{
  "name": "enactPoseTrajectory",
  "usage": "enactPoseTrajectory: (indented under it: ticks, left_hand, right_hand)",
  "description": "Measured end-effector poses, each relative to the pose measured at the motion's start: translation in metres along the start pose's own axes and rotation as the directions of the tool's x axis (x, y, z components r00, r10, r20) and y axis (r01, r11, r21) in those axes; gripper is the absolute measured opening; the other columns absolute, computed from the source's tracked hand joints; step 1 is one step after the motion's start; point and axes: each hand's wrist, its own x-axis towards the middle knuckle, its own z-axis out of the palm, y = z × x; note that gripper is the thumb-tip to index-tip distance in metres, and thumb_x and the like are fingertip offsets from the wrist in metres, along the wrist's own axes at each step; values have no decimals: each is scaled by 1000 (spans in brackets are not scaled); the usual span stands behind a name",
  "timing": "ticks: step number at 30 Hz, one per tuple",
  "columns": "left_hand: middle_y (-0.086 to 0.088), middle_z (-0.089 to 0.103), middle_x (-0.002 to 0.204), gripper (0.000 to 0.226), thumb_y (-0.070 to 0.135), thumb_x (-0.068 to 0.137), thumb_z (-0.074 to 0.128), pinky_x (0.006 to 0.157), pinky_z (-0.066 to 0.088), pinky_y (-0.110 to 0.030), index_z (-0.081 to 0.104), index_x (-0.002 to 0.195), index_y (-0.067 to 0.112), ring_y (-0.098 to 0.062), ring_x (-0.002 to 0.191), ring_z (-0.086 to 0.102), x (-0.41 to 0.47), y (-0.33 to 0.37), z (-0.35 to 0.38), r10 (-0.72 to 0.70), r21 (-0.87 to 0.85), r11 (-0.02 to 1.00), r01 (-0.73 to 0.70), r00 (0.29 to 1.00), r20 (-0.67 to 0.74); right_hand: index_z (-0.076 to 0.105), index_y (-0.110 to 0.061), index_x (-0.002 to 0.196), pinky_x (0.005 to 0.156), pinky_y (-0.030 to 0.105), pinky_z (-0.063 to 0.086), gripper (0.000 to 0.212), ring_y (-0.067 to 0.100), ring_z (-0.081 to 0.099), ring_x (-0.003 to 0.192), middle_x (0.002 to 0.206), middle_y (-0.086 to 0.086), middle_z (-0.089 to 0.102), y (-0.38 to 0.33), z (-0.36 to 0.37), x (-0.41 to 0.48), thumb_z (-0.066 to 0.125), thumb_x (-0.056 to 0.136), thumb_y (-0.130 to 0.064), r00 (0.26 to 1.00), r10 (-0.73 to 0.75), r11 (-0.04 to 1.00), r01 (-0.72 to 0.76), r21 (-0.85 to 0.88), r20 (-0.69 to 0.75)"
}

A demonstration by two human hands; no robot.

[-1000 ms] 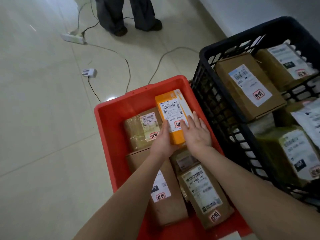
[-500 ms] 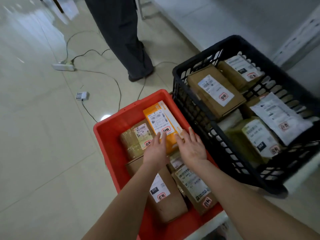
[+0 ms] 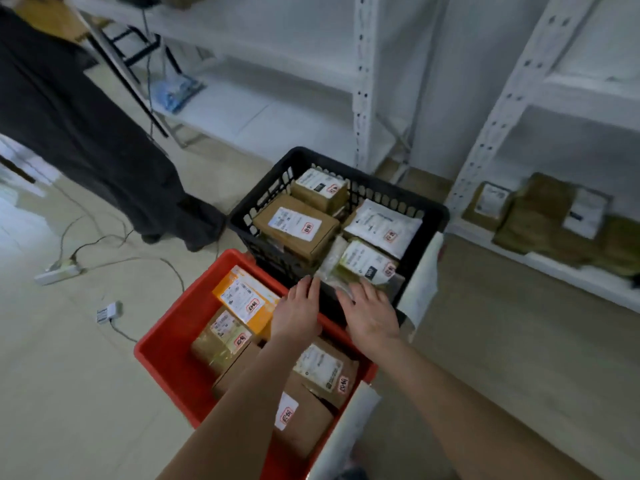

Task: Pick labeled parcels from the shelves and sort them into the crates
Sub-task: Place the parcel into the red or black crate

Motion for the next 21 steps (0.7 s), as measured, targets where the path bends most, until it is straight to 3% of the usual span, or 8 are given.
enactPoseTrajectory:
  ticks: [6, 12, 16, 21]
  left_hand:
    - [-10, 14, 157, 93, 32, 86, 66, 109, 33, -37, 4, 152, 13, -27, 142, 24, 8, 139, -35, 188, 90, 978, -186, 982, -18]
    - [-10, 16, 155, 89, 32, 86, 65, 107, 35, -38, 7, 151, 12, -27, 140, 26, 1, 322, -48, 361, 117, 925, -360, 933, 20]
    - [-8, 16, 156, 90, 35, 85, 66, 108, 34, -38, 9, 151, 14, -27, 140, 27, -13, 446, -51, 448, 101, 888, -449, 893, 34]
    - [-4, 4, 160, 92, 31, 88, 64, 111, 29, -39, 1, 153, 17, -26, 144, 18, -26, 562, -49, 575, 103, 808, -580, 814, 79]
  right_hand:
    - [15, -20, 150, 111, 41, 24, 75, 31, 9, 145, 152, 10, 22, 122, -25, -73, 59, 90, -20, 977, 209, 976, -205, 79, -51]
    - [17, -16, 151, 115, 43, 15, 61, 32, 3, 147, 156, 15, 13, 272, -36, -179, 42, 96, -8, 909, 415, 899, -405, 167, -31]
    - [18, -16, 151, 116, 41, 13, 55, 32, 7, 146, 157, 15, 11, 372, -33, -254, 36, 99, -14, 842, 539, 824, -520, 225, -26]
    - [16, -16, 151, 115, 43, 16, 60, 31, 4, 147, 157, 12, 15, 455, -24, -330, 44, 99, -21, 732, 679, 721, -646, 251, -65]
